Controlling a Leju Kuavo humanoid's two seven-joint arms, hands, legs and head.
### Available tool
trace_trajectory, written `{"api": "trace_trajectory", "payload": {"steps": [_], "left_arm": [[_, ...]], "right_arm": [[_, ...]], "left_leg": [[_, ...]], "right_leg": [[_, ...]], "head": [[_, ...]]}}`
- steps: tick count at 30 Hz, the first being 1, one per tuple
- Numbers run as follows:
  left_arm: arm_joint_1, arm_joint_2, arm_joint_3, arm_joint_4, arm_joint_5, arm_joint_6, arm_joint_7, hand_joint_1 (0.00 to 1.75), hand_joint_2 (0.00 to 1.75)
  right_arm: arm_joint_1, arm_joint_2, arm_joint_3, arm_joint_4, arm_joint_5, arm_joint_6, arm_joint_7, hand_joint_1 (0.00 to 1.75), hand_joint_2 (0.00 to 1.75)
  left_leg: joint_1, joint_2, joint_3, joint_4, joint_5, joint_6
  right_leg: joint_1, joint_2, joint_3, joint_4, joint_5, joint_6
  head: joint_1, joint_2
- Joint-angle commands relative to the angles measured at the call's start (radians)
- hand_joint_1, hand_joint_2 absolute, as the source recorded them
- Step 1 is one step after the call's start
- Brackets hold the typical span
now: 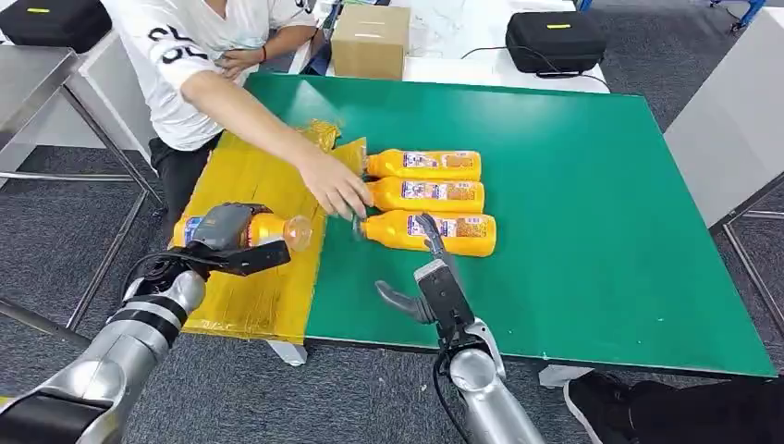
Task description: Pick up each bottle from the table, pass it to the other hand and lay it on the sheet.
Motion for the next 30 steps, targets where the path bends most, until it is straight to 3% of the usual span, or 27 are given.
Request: {"api": "trace_trajectory", "payload": {"steps": [1,7,9,16,22,23,25,29,30], "left_arm": [[-0.088,0.020,-0.072,0.170,-0.003,-0.005,0.003,1.75,1.75],[-0.088,0.020,-0.072,0.170,-0.003,-0.005,0.003,1.75,1.75],[-0.088,0.020,-0.072,0.170,-0.003,-0.005,0.003,1.75,1.75],[-0.088,0.020,-0.072,0.170,-0.003,-0.005,0.003,1.75,1.75],[-0.116,0.029,-0.152,0.259,-0.098,-0.032,0.029,1.75,1.75],[-0.086,0.024,-0.179,0.280,-0.123,-0.092,0.024,1.75,1.75],[-0.035,0.013,-0.231,0.311,-0.187,-0.011,0.053,1.75,1.75],[-0.024,-0.013,-0.257,0.325,-0.216,0.023,0.070,1.75,1.75],[-0.016,-0.038,-0.246,0.331,-0.196,-0.007,0.049,0.00,1.75]], "right_arm": [[-0.054,0.002,0.005,0.087,-0.005,0.003,-0.003,0.00,1.75],[-0.054,0.002,0.005,0.087,-0.005,0.003,-0.003,0.00,1.75],[-0.054,0.002,0.005,0.087,-0.005,0.003,-0.003,0.00,1.75],[-0.054,0.002,0.005,0.087,-0.005,0.003,-0.003,0.00,1.75],[-0.086,0.012,0.030,0.126,-0.020,0.018,-0.014,0.00,1.75],[-0.067,0.014,0.025,0.158,-0.041,0.037,0.042,0.00,1.75],[-0.057,0.018,0.034,0.241,-0.046,0.017,-0.041,0.00,1.75],[-0.080,0.028,0.044,0.283,-0.057,0.023,-0.067,0.00,1.75],[-0.085,0.030,0.048,0.281,-0.057,0.027,-0.065,0.00,1.75]], "left_leg": [[0.000,0.002,0.004,0.000,-0.002,-0.001],[0.001,0.002,0.010,0.001,-0.005,-0.002],[0.000,0.001,0.004,0.000,-0.002,-0.001],[0.000,0.002,0.005,0.000,-0.002,-0.001],[0.000,0.003,0.007,0.000,-0.003,-0.001],[0.000,0.003,0.005,0.000,-0.002,-0.001],[0.000,0.004,0.010,-0.002,-0.003,-0.001],[0.000,0.004,0.012,-0.003,-0.004,-0.001],[-0.001,0.003,0.010,-0.002,-0.002,-0.001]], "right_leg": [[0.001,0.002,0.003,0.000,-0.001,-0.001],[0.001,0.002,0.009,0.001,-0.004,-0.003],[0.001,0.001,0.003,0.000,-0.001,-0.001],[0.001,0.002,0.004,0.001,-0.002,-0.001],[0.001,0.003,0.006,0.001,-0.002,-0.002],[0.000,0.003,0.003,0.001,-0.001,-0.001],[0.000,0.004,0.008,-0.001,-0.002,-0.001],[0.000,0.004,0.010,-0.001,-0.003,-0.002],[-0.001,0.003,0.007,-0.001,-0.002,-0.001]], "head": [[0.000,0.000],[0.000,0.000],[0.000,0.000],[0.000,0.000],[0.000,0.000],[0.000,0.000],[0.000,0.000],[-0.001,0.000],[0.000,0.000]]}}
